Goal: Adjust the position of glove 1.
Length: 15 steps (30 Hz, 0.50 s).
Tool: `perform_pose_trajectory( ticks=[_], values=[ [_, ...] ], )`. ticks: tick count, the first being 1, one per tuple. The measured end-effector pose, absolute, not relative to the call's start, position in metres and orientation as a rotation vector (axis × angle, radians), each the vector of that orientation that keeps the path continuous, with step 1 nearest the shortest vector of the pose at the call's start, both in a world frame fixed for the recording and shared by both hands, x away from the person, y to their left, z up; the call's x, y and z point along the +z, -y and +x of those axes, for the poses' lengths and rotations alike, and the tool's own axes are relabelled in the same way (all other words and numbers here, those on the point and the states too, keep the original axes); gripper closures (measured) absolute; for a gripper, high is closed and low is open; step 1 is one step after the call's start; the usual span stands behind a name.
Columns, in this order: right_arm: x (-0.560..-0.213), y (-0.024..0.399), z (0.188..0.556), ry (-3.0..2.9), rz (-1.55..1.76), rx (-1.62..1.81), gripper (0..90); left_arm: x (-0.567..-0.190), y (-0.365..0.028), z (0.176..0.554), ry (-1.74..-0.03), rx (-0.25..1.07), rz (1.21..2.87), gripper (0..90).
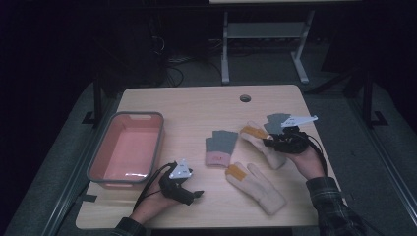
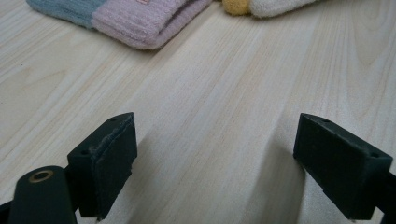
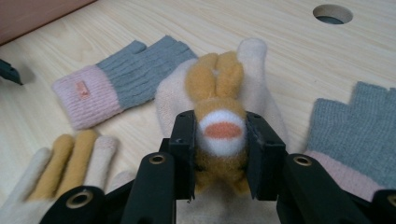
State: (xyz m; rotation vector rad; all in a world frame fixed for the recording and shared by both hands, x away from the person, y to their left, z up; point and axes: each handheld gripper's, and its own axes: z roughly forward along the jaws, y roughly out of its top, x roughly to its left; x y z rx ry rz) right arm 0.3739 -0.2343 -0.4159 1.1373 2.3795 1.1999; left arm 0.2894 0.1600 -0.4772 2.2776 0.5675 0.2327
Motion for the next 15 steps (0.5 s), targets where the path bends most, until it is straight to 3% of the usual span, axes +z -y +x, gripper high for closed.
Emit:
perform_pose_trajectory(
  ticks=[15],
  values=[
    [-0.397,0.238,0.328,-2.399,1.104,1.208,67.5,-0.477,-0.16,0.289,-0.57,0.23,2.275,12.9]
  ],
)
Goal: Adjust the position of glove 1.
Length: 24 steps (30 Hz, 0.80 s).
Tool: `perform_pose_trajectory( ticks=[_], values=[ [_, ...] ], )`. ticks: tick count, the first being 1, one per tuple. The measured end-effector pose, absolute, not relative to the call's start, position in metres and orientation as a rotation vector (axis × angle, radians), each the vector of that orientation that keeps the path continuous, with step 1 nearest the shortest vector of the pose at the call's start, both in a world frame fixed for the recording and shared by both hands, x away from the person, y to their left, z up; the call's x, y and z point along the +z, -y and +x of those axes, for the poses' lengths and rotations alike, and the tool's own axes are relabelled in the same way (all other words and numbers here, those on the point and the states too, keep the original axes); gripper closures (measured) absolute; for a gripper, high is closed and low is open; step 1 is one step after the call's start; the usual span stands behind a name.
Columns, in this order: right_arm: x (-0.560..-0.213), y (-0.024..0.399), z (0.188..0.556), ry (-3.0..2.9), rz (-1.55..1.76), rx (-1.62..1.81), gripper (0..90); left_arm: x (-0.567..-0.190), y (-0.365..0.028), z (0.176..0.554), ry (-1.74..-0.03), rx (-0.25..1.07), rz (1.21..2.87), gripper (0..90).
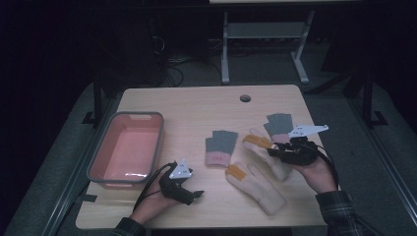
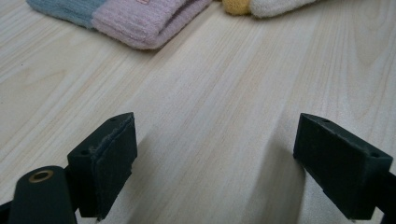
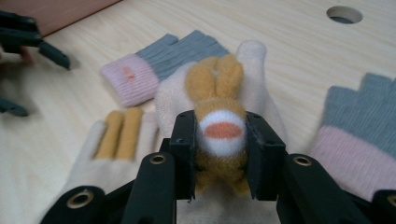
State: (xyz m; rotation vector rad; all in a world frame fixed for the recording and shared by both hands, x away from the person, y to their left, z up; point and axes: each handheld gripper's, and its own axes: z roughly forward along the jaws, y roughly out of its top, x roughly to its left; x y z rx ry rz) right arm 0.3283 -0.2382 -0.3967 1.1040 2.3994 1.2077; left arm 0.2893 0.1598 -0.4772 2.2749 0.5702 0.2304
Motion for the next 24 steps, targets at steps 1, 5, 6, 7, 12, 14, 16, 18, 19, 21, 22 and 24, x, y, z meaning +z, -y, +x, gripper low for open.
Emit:
perform_pose_trajectory(
  ticks=[1,5,6,7,12,14,16,18,19,21,22,24],
  values=[
    [-0.396,0.238,0.323,-2.403,1.103,1.208,67.6,-0.477,-0.16,0.289,-0.568,0.233,2.275,12.9],
    [-0.393,0.236,0.307,-2.43,1.079,1.199,67.9,-0.477,-0.16,0.289,-0.573,0.225,2.275,12.9],
    [-0.392,0.235,0.302,-2.435,1.071,1.201,67.8,-0.477,-0.16,0.289,-0.571,0.229,2.275,12.9],
    [-0.391,0.235,0.299,-2.436,1.067,1.202,67.8,-0.477,-0.16,0.289,-0.572,0.23,2.273,12.9],
    [-0.388,0.231,0.279,-2.446,1.055,1.223,67.9,-0.478,-0.16,0.289,-0.576,0.228,2.268,12.9],
    [-0.389,0.227,0.274,-2.464,1.048,1.226,67.9,-0.478,-0.159,0.289,-0.579,0.227,2.267,12.9],
    [-0.389,0.222,0.269,-2.477,1.04,1.222,67.9,-0.478,-0.159,0.289,-0.576,0.228,2.267,12.9],
    [-0.39,0.217,0.266,-2.49,1.029,1.22,67.8,-0.478,-0.159,0.289,-0.579,0.227,2.267,12.9],
    [-0.39,0.215,0.266,-2.498,1.023,1.213,67.8,-0.478,-0.159,0.289,-0.579,0.228,2.266,12.9],
    [-0.39,0.209,0.265,-2.511,1.019,1.211,67.8,-0.478,-0.159,0.289,-0.579,0.228,2.266,12.9],
    [-0.39,0.207,0.265,-2.516,1.009,1.211,67.8,-0.478,-0.159,0.289,-0.579,0.228,2.266,12.9],
    [-0.391,0.203,0.264,-2.53,1.007,1.198,67.8,-0.478,-0.159,0.289,-0.579,0.227,2.266,13.0]
  ],
)
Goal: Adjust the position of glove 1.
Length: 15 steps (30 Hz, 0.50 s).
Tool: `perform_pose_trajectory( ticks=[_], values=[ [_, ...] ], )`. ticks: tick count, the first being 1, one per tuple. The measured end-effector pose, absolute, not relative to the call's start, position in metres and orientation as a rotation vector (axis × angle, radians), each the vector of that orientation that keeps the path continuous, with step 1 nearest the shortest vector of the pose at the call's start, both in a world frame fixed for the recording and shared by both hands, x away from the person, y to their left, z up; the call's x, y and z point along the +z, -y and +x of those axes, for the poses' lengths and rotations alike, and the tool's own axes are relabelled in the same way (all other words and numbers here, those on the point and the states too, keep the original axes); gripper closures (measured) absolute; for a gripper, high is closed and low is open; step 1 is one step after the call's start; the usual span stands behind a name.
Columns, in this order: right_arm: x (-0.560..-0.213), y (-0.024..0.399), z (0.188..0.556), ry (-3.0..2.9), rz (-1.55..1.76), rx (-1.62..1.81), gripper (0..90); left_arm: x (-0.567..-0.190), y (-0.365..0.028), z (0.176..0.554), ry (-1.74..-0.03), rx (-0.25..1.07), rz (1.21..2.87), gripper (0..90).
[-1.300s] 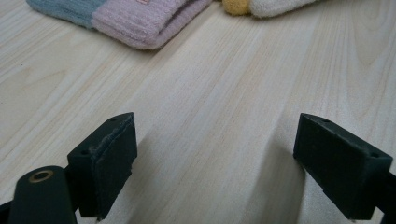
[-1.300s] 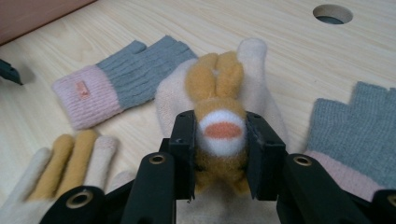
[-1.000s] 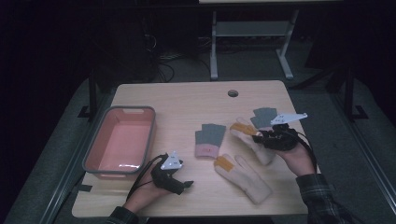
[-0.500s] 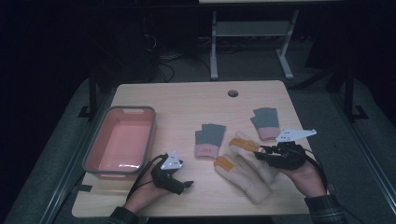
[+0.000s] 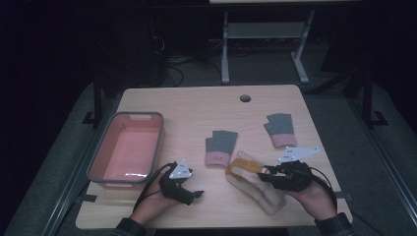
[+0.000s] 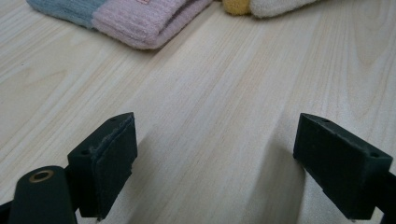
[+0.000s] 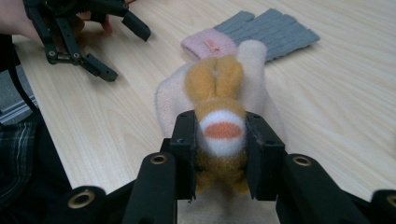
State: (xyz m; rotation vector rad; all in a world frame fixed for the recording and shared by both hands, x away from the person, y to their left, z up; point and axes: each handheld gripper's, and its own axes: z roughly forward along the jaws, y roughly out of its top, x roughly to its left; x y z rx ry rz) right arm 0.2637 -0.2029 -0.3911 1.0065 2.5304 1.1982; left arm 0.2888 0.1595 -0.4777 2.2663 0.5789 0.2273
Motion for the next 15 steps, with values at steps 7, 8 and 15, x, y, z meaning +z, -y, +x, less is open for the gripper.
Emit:
perform_pose_trajectory(
  ticks=[7,8,15],
  values=[
    [-0.399,0.195,0.265,-2.566,1.024,1.161,67.8,-0.478,-0.16,0.289,-0.577,0.231,2.266,13.0],
    [-0.4,0.193,0.265,-2.57,1.027,1.15,67.8,-0.478,-0.16,0.289,-0.575,0.232,2.27,13.0],
    [-0.408,0.188,0.267,-2.597,1.029,1.118,67.6,-0.478,-0.16,0.289,-0.573,0.233,2.272,12.9]
  ],
)
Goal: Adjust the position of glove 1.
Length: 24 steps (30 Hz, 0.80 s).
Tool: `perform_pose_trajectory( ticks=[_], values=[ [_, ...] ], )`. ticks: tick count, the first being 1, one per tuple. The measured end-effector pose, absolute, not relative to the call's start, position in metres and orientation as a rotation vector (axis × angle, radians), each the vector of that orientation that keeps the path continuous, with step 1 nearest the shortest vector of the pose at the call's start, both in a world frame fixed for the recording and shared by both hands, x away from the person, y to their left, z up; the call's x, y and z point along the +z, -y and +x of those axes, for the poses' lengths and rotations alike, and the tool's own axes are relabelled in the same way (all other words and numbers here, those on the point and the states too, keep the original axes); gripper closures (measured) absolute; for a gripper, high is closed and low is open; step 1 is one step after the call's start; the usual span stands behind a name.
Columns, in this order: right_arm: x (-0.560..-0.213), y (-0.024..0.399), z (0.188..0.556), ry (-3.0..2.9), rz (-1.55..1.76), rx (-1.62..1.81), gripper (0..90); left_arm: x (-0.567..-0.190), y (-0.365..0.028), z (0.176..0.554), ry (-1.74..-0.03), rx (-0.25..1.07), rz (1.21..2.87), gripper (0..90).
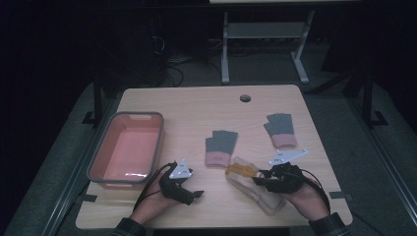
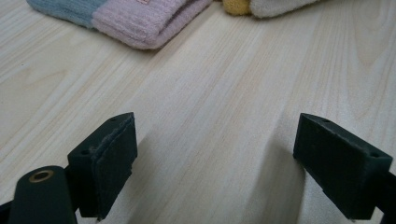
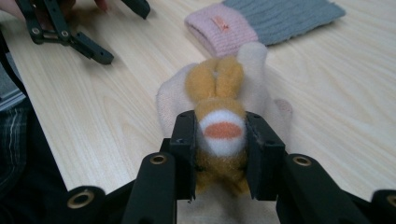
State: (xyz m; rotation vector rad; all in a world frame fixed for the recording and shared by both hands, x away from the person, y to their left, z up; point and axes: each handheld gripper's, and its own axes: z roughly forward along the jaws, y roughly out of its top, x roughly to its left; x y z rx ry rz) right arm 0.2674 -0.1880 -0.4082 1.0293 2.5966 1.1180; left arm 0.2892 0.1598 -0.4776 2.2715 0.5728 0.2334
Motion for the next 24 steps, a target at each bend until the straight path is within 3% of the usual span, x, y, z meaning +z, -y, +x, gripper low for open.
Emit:
perform_pose_trajectory(
  ticks=[15,20,24],
  values=[
    [-0.429,0.178,0.273,-2.665,1.035,1.001,66.0,-0.478,-0.16,0.289,-0.572,0.235,2.272,13.0],
    [-0.427,0.181,0.272,-2.652,1.026,1.036,55.9,-0.478,-0.16,0.289,-0.57,0.236,2.273,13.0],
    [-0.414,0.193,0.274,-2.569,1.02,1.123,56.8,-0.478,-0.16,0.289,-0.572,0.234,2.272,12.9]
  ],
)
